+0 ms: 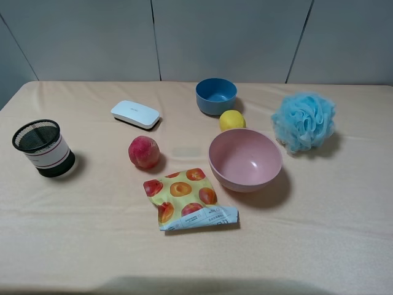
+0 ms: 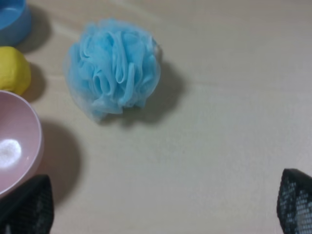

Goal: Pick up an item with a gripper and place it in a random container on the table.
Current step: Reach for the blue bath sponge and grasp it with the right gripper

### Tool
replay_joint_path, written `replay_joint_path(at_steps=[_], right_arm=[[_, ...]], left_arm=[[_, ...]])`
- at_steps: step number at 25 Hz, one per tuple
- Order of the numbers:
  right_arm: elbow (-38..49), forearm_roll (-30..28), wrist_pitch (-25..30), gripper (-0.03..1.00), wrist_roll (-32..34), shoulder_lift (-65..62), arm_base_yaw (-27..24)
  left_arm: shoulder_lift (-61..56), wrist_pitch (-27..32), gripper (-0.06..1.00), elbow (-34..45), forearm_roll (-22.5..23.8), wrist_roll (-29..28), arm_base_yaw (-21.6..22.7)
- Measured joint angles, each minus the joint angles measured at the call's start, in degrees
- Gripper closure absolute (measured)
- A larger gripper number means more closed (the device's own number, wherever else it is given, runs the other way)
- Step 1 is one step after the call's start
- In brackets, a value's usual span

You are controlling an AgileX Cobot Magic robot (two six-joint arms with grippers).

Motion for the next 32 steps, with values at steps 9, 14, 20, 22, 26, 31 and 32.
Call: replay_joint_path(at_steps=[9, 14, 20, 22, 26, 31, 32], right_arm=[[-10.2, 1.2, 2.5, 0.27, -0.5, 17.8, 0.0], [-17.6, 1.4, 4.7, 0.27, -0.5, 27.0, 0.0], [-25.5, 1.8, 7.6, 0.27, -0.4, 36.6, 0.0], [-27.4, 1.9, 7.8, 0.27, -0.4, 39.4, 0.0], [-31.2, 1.9, 8.3, 0.27, -0.3, 44.7, 0.0], [-35.7, 1.9, 10.4, 0.27, -0.3, 52.3, 0.0], [-36.6, 1.9, 10.5, 0.27, -0.3, 53.6, 0.0]], left_arm=[[0.0, 0.0, -0.05, 0.0, 0.0, 0.0, 0.0], [0.0, 0.0, -0.05, 0.0, 0.0, 0.0, 0.0], [0.0, 0.0, -0.05, 0.0, 0.0, 0.0, 0.0], [0.0, 0.0, -0.05, 0.0, 0.0, 0.0, 0.0], [0.0, 0.0, -0.05, 0.0, 0.0, 0.0, 0.0], [0.0, 0.0, -0.05, 0.0, 0.0, 0.0, 0.0], [0.0, 0.0, -0.05, 0.0, 0.0, 0.0, 0.0]])
